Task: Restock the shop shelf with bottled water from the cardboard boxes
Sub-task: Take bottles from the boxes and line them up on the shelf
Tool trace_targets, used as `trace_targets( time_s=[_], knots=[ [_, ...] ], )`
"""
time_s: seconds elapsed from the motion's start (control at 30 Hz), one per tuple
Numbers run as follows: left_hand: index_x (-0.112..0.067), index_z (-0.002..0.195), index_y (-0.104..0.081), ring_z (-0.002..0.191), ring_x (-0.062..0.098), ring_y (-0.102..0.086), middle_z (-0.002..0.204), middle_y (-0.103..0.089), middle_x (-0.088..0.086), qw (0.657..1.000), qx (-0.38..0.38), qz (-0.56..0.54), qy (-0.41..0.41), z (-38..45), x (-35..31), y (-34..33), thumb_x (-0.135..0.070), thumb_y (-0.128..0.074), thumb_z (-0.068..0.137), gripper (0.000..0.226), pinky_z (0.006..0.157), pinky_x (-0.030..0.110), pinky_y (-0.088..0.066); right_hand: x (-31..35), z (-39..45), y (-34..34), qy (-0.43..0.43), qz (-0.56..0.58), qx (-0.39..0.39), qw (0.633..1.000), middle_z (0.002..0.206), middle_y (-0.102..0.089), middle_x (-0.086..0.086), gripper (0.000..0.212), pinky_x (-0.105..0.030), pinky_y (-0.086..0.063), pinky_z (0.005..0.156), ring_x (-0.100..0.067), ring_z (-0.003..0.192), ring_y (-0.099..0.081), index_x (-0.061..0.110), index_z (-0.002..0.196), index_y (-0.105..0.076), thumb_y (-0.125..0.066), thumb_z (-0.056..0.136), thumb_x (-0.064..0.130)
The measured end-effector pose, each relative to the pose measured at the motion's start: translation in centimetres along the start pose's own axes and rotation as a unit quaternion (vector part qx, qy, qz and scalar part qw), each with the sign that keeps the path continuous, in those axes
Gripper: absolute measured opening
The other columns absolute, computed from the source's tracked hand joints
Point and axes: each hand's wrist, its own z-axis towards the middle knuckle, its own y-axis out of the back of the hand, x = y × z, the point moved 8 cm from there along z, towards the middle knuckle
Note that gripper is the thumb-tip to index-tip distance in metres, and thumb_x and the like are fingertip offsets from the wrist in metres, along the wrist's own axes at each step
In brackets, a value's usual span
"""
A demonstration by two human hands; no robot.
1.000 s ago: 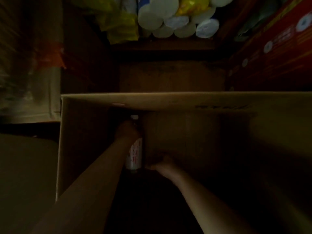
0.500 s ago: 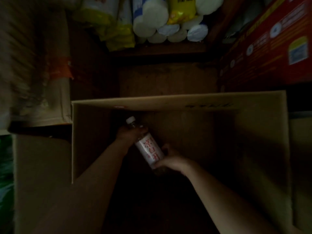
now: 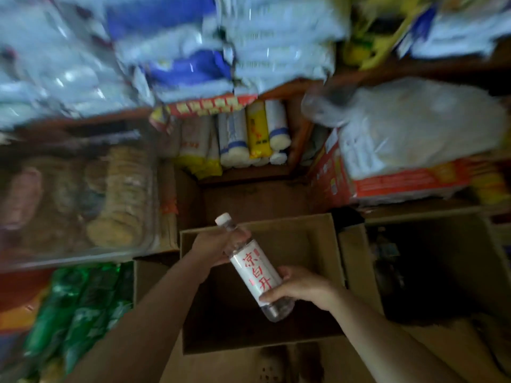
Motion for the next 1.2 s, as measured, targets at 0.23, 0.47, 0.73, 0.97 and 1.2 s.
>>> trace_targets(
  time_s=[0.23, 0.47, 0.73, 0.97, 1.2],
  knots=[
    [-0.003, 0.089, -0.071, 0.079, 0.020, -0.072, 0.092, -0.073, 0.014, 0.988, 0.035, 0.077, -0.133, -14.5, -16.0, -1.8, -0.007, -0.084, 0.064, 0.028, 0.071, 0.030, -0.058, 10.0, -14.5, 1.4, 0.136, 0.035, -0.112, 0.984, 0.104, -0.066, 0.011, 0.058, -0.013, -0.051, 0.071, 0.002, 0.091, -0.063, 0.026, 0.109, -0.056, -0.088, 0.061, 0.016],
    [0.004, 0.090, -0.068, 0.076, 0.020, -0.068, 0.095, -0.070, 0.018, 0.943, 0.081, 0.176, -0.271, -30.3, -29.5, -7.8, -0.008, -0.084, 0.065, 0.032, 0.072, 0.027, -0.058, 17.1, -30.2, 5.0, 0.250, 0.034, -0.241, 0.937, 0.109, -0.068, 0.004, 0.077, -0.037, -0.054, 0.092, -0.010, 0.099, -0.067, 0.018, 0.120, -0.053, -0.092, 0.053, 0.023],
    [-0.010, 0.077, -0.067, 0.072, 0.005, -0.066, 0.084, -0.068, -0.002, 0.849, 0.164, 0.253, -0.435, -49.5, -37.5, -16.8, -0.019, -0.086, 0.066, 0.024, 0.078, 0.029, -0.058, 18.1, -50.4, 8.8, 0.319, 0.073, -0.373, 0.868, 0.112, -0.066, 0.002, 0.071, -0.038, -0.054, 0.090, -0.015, 0.102, -0.064, 0.019, 0.118, -0.052, -0.090, 0.058, 0.015],
    [-0.017, 0.072, -0.066, 0.070, 0.001, -0.060, 0.080, -0.067, -0.006, 0.743, 0.241, 0.285, -0.555, -67.1, -38.0, -27.3, -0.023, -0.082, 0.071, 0.017, 0.063, 0.017, -0.054, 12.4, -68.4, 10.2, 0.338, 0.099, -0.490, 0.797, 0.115, -0.062, 0.005, 0.068, -0.027, -0.054, 0.082, -0.013, 0.102, -0.061, 0.020, 0.119, -0.046, -0.087, 0.065, 0.015],
    [-0.018, 0.074, -0.071, 0.077, 0.011, -0.068, 0.079, -0.071, -0.003, 0.651, 0.347, 0.228, -0.635, -82.0, -32.7, -40.2, -0.023, -0.090, 0.058, 0.025, 0.079, 0.032, -0.055, 0.1, -84.6, 10.7, 0.326, 0.150, -0.620, 0.698, 0.109, -0.066, 0.005, 0.071, -0.025, -0.055, 0.078, -0.007, 0.093, -0.064, 0.017, 0.123, -0.049, -0.088, 0.064, 0.018]
  ],
)
